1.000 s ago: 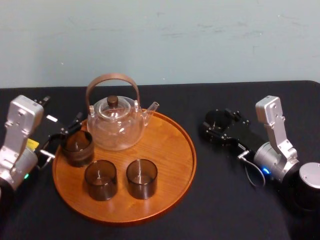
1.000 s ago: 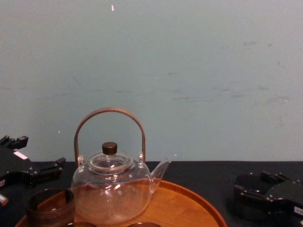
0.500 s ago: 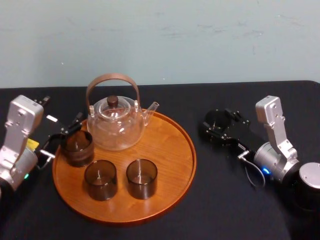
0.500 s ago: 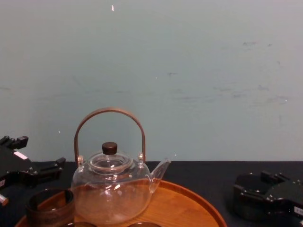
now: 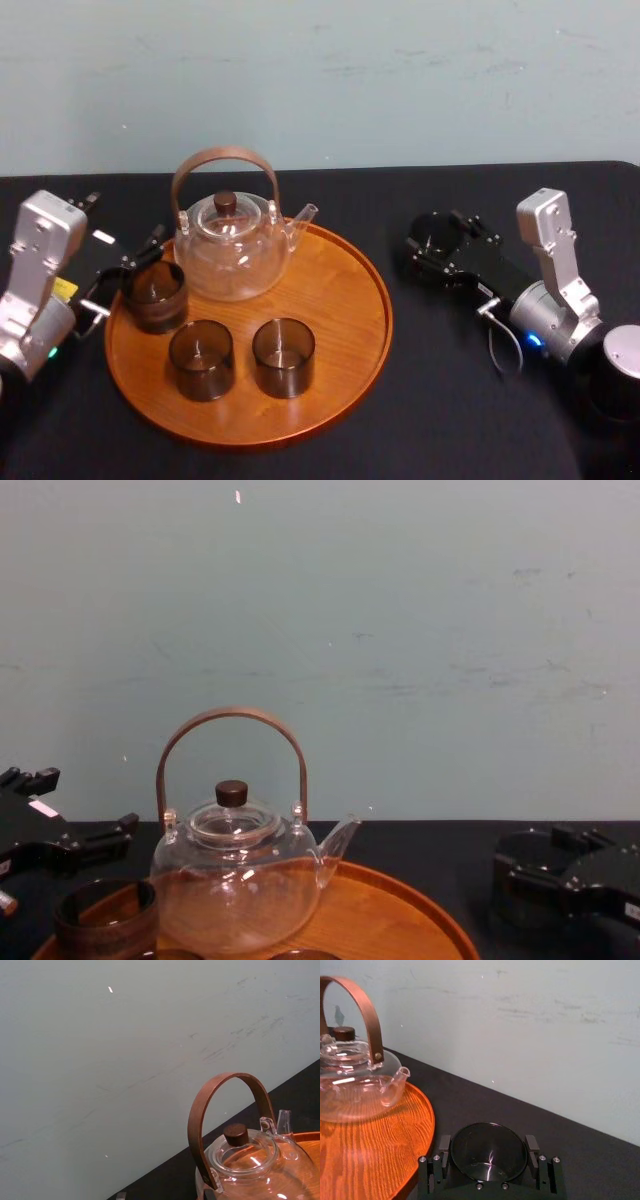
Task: Pick up the glass from the table and place it on the tray.
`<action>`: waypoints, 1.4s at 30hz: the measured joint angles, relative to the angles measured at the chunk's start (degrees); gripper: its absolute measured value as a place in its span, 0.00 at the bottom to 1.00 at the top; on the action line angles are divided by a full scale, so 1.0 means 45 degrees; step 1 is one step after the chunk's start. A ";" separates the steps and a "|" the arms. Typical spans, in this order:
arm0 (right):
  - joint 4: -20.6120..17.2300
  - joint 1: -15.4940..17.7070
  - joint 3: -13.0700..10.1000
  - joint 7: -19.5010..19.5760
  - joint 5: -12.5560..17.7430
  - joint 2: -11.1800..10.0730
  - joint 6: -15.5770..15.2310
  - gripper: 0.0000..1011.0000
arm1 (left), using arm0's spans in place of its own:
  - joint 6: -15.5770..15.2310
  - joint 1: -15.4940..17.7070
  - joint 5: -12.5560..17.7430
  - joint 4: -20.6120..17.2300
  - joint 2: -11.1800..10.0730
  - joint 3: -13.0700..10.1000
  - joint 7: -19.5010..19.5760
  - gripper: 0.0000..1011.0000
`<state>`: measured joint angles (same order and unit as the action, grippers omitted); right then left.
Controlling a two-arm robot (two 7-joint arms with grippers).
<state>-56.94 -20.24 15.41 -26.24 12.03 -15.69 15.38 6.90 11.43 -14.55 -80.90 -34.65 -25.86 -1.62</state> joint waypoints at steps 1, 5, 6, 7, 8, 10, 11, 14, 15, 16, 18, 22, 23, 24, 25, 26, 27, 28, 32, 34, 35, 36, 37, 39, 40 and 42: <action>-0.0077 0.0035 -0.0004 0.0000 0.0008 -0.0015 -0.0006 0.90 | 0.0001 0.0001 -0.0001 0.0000 0.0000 0.0000 0.0000 0.99; -0.0481 0.0181 -0.0019 0.0003 0.0064 -0.0082 -0.0056 0.90 | 0.0001 0.0001 0.0000 0.0001 0.0000 0.0000 0.0000 0.99; -0.0557 0.0208 -0.0019 0.0004 0.0073 -0.0098 -0.0069 0.90 | 0.0001 0.0000 0.0000 0.0000 0.0000 0.0000 -0.0001 0.99; -0.0705 0.0266 -0.0020 0.0005 0.0088 -0.0120 -0.0092 0.90 | 0.0001 0.0000 -0.0001 0.0000 0.0001 0.0001 0.0000 0.99; -0.0705 0.0266 -0.0020 0.0005 0.0088 -0.0120 -0.0092 0.90 | 0.0001 0.0000 0.0000 0.0001 0.0000 0.0000 0.0000 0.99; -0.0909 0.0340 -0.0013 0.0006 0.0107 -0.0145 -0.0125 0.90 | 0.0001 0.0000 0.0000 0.0000 0.0000 0.0000 -0.0001 0.99; -0.1036 0.0386 0.0000 0.0006 0.0125 -0.0159 -0.0152 0.90 | 0.0000 -0.0001 0.0000 0.0000 0.0001 0.0000 0.0000 0.99; -0.1285 0.0465 0.0040 0.0007 0.0153 -0.0175 -0.0202 0.90 | 0.0001 0.0001 0.0000 0.0000 0.0000 0.0000 0.0000 0.99; -0.1353 0.0482 0.0058 0.0005 0.0163 -0.0177 -0.0216 0.90 | 0.0000 0.0000 0.0000 0.0000 0.0000 0.0000 0.0000 0.99; -0.1457 0.0508 0.0090 -0.0007 0.0179 -0.0177 -0.0237 0.90 | 0.0000 0.0000 0.0000 0.0000 0.0000 -0.0001 0.0000 0.99; -0.1576 0.0537 0.0146 -0.0038 0.0186 -0.0174 -0.0256 0.90 | 0.0000 0.0000 0.0000 0.0000 0.0000 0.0000 0.0000 0.99; -0.1809 0.0570 0.0313 -0.0126 0.0195 -0.0138 -0.0289 0.90 | 0.0001 0.0000 0.0000 0.0000 0.0000 0.0000 0.0000 0.99; -0.1873 0.0572 0.0381 -0.0163 0.0197 -0.0119 -0.0297 0.90 | 0.0001 0.0000 0.0000 0.0001 0.0001 0.0000 0.0000 0.99; -0.1907 0.0570 0.0423 -0.0186 0.0199 -0.0102 -0.0301 0.90 | 0.0001 0.0000 0.0000 0.0000 0.0000 0.0000 0.0000 0.99; -0.1924 0.0570 0.0456 -0.0207 0.0202 -0.0091 -0.0303 0.90 | 0.0001 0.0000 0.0000 0.0000 0.0001 0.0000 0.0000 0.99; -0.1944 0.0551 0.0539 -0.0255 0.0206 -0.0066 -0.0308 0.90 | 0.0000 -0.0001 0.0000 0.0001 0.0000 0.0000 0.0000 0.99; -0.1946 0.0532 0.0584 -0.0275 0.0208 -0.0047 -0.0308 0.90 | 0.0000 0.0000 -0.0001 0.0000 0.0001 0.0000 -0.0001 0.99; -0.1946 0.0512 0.0640 -0.0301 0.0208 -0.0029 -0.0309 0.90 | 0.0001 0.0000 0.0000 0.0000 0.0000 0.0000 -0.0001 0.99; -0.1894 0.0395 0.0903 -0.0444 0.0220 0.0084 -0.0298 0.90 | 0.0000 0.0000 0.0000 0.0000 0.0000 0.0000 0.0000 0.99; -0.1868 0.0359 0.0983 -0.0480 0.0230 0.0124 -0.0294 0.90 | 0.0001 0.0000 0.0000 0.0000 0.0000 0.0000 0.0000 0.99; -0.1861 0.0343 0.1022 -0.0502 0.0236 0.0141 -0.0295 0.90 | 0.0001 0.0000 0.0000 0.0001 0.0000 0.0000 0.0000 0.99; -0.1843 0.0304 0.1112 -0.0545 0.0243 0.0177 -0.0291 0.90 | 0.0001 0.0000 0.0000 0.0000 0.0000 0.0000 0.0000 0.99; -0.1838 0.0289 0.1158 -0.0566 0.0247 0.0194 -0.0288 0.90 | 0.0001 0.0001 0.0000 0.0000 0.0000 0.0000 0.0000 0.99; -0.1820 0.0257 0.1244 -0.0603 0.0253 0.0226 -0.0283 0.90 | 0.0001 0.0000 0.0000 0.0000 0.0000 0.0000 0.0000 0.99; -0.1794 0.0221 0.1325 -0.0634 0.0258 0.0262 -0.0280 0.90 | 0.0001 0.0000 0.0000 0.0000 0.0000 0.0000 0.0000 0.99; -0.1766 0.0194 0.1386 -0.0660 0.0266 0.0285 -0.0275 0.90 | 0.0001 0.0000 -0.0001 0.0000 0.0000 0.0000 0.0000 0.99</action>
<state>-64.88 -19.36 21.65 -29.21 13.22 -14.41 14.15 6.91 11.43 -14.55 -80.90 -34.65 -25.86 -1.62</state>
